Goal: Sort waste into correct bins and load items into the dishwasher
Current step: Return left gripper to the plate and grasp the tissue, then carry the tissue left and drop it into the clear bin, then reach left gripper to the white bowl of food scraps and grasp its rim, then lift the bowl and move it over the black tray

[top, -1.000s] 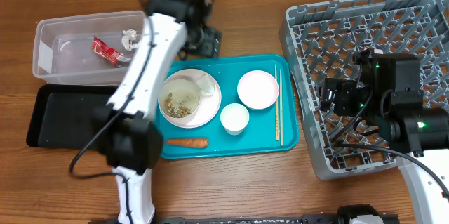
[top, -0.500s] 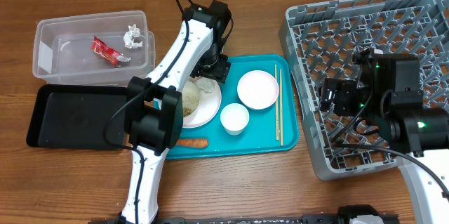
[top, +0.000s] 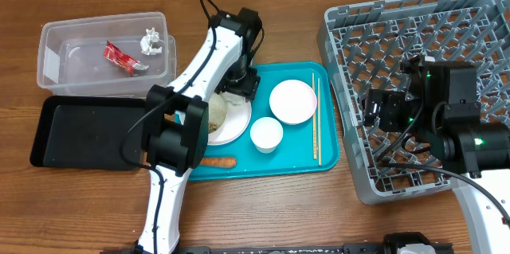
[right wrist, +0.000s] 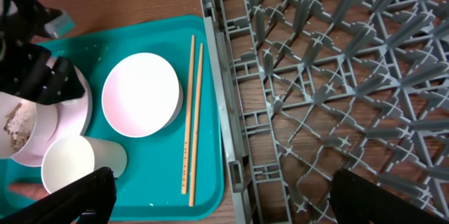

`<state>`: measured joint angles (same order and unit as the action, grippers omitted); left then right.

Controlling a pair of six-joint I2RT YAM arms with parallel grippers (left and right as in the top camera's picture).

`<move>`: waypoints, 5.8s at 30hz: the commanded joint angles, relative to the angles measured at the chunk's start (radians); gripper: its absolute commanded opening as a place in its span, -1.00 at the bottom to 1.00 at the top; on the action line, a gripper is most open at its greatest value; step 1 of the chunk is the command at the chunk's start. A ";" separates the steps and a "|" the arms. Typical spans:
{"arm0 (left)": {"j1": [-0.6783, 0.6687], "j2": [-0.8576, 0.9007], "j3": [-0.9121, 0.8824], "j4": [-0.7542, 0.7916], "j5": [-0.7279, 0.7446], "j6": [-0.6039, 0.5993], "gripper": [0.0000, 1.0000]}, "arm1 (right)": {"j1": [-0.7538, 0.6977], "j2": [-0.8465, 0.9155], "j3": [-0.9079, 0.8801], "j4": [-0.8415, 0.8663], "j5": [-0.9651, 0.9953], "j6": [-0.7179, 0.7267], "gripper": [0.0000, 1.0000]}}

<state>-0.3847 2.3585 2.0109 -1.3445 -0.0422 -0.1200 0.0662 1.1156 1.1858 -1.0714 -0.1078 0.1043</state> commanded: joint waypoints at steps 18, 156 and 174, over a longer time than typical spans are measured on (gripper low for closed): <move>-0.005 0.008 0.077 -0.001 -0.012 0.008 -0.54 | 0.000 -0.006 0.027 0.002 -0.006 -0.004 1.00; -0.008 -0.528 -0.649 0.470 0.015 -0.232 -0.92 | 0.000 -0.006 0.026 0.032 0.017 -0.004 1.00; 0.108 -0.642 -0.531 0.174 -0.046 -0.352 -0.92 | 0.000 -0.006 0.026 0.018 0.017 -0.004 1.00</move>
<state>-0.3336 1.7847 1.4620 -1.1545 -0.0650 -0.4473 0.0662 1.1156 1.1877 -1.0565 -0.0967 0.1040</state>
